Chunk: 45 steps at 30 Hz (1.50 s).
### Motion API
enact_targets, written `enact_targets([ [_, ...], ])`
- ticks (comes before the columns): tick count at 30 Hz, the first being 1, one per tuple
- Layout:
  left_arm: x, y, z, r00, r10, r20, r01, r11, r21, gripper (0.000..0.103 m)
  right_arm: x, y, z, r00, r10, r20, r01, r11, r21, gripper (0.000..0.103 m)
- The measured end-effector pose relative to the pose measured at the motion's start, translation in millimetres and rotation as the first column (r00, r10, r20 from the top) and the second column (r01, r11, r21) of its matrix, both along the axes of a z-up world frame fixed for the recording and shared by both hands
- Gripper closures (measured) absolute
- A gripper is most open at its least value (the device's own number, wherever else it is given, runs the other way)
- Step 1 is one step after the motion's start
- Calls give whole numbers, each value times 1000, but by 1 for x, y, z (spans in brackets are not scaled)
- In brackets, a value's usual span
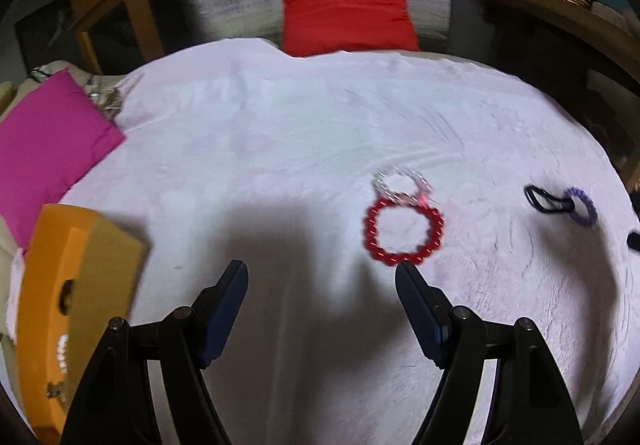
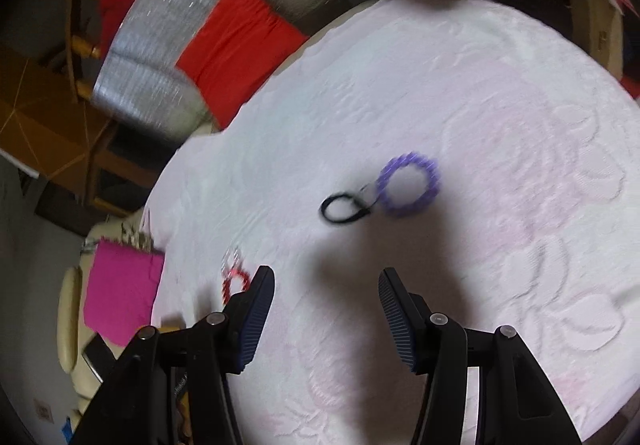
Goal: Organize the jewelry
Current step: 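Move both tools back toward the remaining bracelets on the cloth, then grasp the crystal bracelet with the left tool while the right tool grasps the purple bracelet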
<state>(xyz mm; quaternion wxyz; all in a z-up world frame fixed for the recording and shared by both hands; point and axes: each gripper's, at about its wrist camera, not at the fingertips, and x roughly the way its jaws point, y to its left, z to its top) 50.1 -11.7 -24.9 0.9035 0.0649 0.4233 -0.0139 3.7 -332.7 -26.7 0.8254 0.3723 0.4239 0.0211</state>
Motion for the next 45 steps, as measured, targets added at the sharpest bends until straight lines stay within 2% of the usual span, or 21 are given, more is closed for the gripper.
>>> enact_targets([
  [2,8,-1,-10,999,-20,-34,20,1000,-9,26,1,-12,-4,1000,-30,-3,30,999,22,44],
  [4,15,0,-11,998,-35,-55,32,998,-50,26,4,-21,-12,998,-58,-16,59,997,55,44],
  [7,23,3,-4,998,-51,-23,49,995,-89,26,12,-29,-23,998,-55,-32,58,991,119,45],
  [15,38,6,1,996,-88,13,89,987,-134,26,33,-26,-25,998,-58,-17,60,990,132,46],
  [17,40,8,-2,996,-86,5,85,988,-130,26,33,-31,-25,996,-92,-17,93,989,115,46],
  [19,39,9,-4,996,-85,0,84,989,-122,26,34,-37,-24,991,-134,-26,135,990,46,46],
  [21,38,10,-4,996,-84,1,84,989,-118,26,36,-40,-28,987,-153,-38,154,988,15,46],
  [24,37,11,-5,996,-89,1,89,989,-117,26,40,-42,-36,985,-162,-57,163,987,13,51],
  [29,34,10,-4,995,-101,15,102,988,-117,26,43,-40,-39,984,-165,-67,165,986,-4,51],
  [38,54,-1,-10,992,-128,9,127,964,-233,26,44,-42,-42,982,-180,-63,179,984,-17,51],
  [42,66,-16,-14,990,-144,9,142,968,-205,26,49,-45,-41,984,-171,-55,170,985,-20,51],
  [45,77,-27,-21,988,-150,-33,141,972,-186,26,52,-51,-40,985,-166,-46,166,986,-19,51],
])
